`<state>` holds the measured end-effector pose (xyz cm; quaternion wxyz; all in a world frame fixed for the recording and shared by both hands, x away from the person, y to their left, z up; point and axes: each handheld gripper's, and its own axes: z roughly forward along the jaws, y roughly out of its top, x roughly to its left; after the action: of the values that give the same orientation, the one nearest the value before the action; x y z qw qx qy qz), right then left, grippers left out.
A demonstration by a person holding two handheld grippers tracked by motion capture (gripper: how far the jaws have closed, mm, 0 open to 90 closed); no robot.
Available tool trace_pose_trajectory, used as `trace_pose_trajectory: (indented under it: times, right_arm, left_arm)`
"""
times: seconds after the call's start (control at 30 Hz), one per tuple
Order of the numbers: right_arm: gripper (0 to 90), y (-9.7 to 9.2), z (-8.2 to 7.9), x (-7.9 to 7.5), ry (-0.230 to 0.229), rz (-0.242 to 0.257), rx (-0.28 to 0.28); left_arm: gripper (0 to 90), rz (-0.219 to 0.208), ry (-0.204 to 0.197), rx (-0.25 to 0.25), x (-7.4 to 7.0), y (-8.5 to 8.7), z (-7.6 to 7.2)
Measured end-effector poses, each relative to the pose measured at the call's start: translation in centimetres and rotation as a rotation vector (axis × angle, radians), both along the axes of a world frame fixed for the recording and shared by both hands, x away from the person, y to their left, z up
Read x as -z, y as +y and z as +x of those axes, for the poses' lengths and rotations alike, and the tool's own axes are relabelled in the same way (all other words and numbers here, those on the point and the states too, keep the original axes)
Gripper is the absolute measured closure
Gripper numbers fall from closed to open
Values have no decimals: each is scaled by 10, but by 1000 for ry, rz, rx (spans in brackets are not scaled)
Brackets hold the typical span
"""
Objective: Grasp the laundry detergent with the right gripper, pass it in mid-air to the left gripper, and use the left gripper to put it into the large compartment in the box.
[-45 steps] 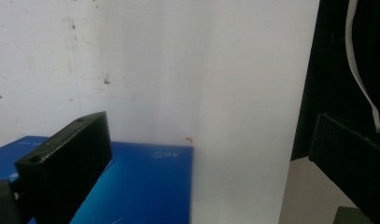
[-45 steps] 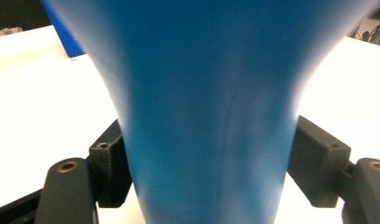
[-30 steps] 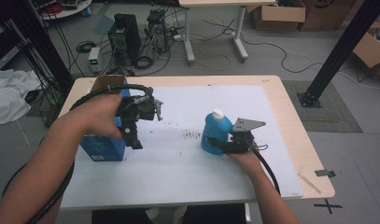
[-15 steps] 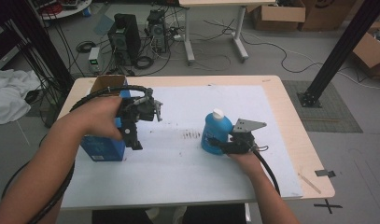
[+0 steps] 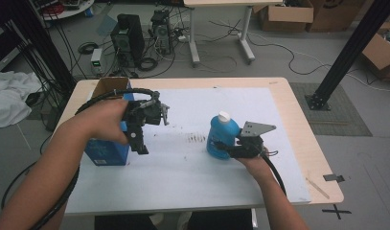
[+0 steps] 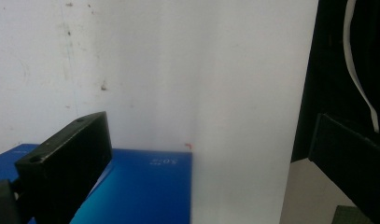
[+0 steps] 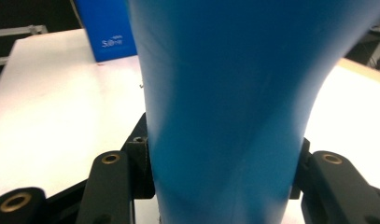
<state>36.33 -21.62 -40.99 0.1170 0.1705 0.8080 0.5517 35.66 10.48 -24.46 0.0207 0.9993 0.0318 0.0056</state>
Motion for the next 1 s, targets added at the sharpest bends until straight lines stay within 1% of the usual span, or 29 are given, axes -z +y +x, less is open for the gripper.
trace_pose_trajectory:
  times: [0.03,0.07,0.1,0.13,0.17,0.2,0.23,0.27,0.3,0.37,0.4,0.43,0.47,0.5,0.53,0.63,0.67,0.73,0.77,0.8,0.87,0.93,0.97,1.0]
  right_arm:
    - [472,1,-4,-8,-17,-7,-22]
    - [472,1,-4,-8,-17,-7,-22]
    - [472,1,-6,-12,-22,-10,-36]
    - [472,4,-10,-18,-21,-12,-67]
    - [472,4,-10,-18,-21,-12,-67]
    - [471,7,-14,-24,-18,-20,-103]
    - [471,7,-14,-24,-18,-20,-103]
    - [471,10,-17,-26,-12,-24,-119]
    - [471,15,-21,-30,-8,-32,-152]
    - [471,21,-26,-32,-8,-36,-180]
    - [471,24,-28,-33,-4,-38,-196]
    - [471,24,-28,-33,-4,-38,-196]
    - [471,27,-30,-34,-4,-43,-210]
    - [471,35,-33,-35,-1,-49,-238]
    - [471,35,-33,-35,-1,-49,-238]
    - [472,53,-38,-35,7,-59,-283]
    - [472,53,-38,-35,7,-59,-283]
    - [473,62,-40,-33,14,-58,-300]
    - [473,70,-40,-32,20,-48,-315]
    - [473,70,-40,-32,20,-48,-315]
    - [473,77,-40,-31,23,-40,-326]
    - [473,85,-40,-30,25,-36,-334]
    - [474,93,-39,-29,26,-37,-344]
    - [474,93,-39,-29,26,-37,-344]
  left_arm:
    - [1,-5,-1,1,-1,-1,0]
    - [1,-9,-2,0,-2,-2,0]
    - [0,-4,-3,9,-3,-4,0]
    - [1,-4,-5,12,-3,-5,-1]
    - [1,-6,-7,16,-4,-7,-1]
    - [0,-8,-8,21,-5,-8,-2]
    - [0,-9,-7,24,-6,-10,-2]
    - [0,-10,-6,24,-6,-11,-3]
    - [0,-10,-7,30,-7,-13,-3]
    - [0,-10,-3,36,-7,-16,-5]
    - [0,-8,-1,38,-7,-17,-6]
    - [0,-8,1,40,-7,-18,-6]
    - [1,-1,3,43,-7,-19,-7]
    - [0,-1,7,43,-6,-20,-8]
    - [0,3,11,47,-6,-21,-9]
    - [0,5,14,53,-6,-24,-12]
    - [0,3,14,55,-6,-25,-13]
    - [1,4,16,57,-6,-27,-17]
    - [0,2,15,62,-6,-27,-18]
    - [0,-4,18,61,-6,-28,-19]
    - [1,8,23,62,-4,-30,-21]
    - [1,6,28,63,-3,-31,-23]
    - [1,8,27,65,-3,-32,-24]
    - [1,6,28,66,-4,-33,-25]
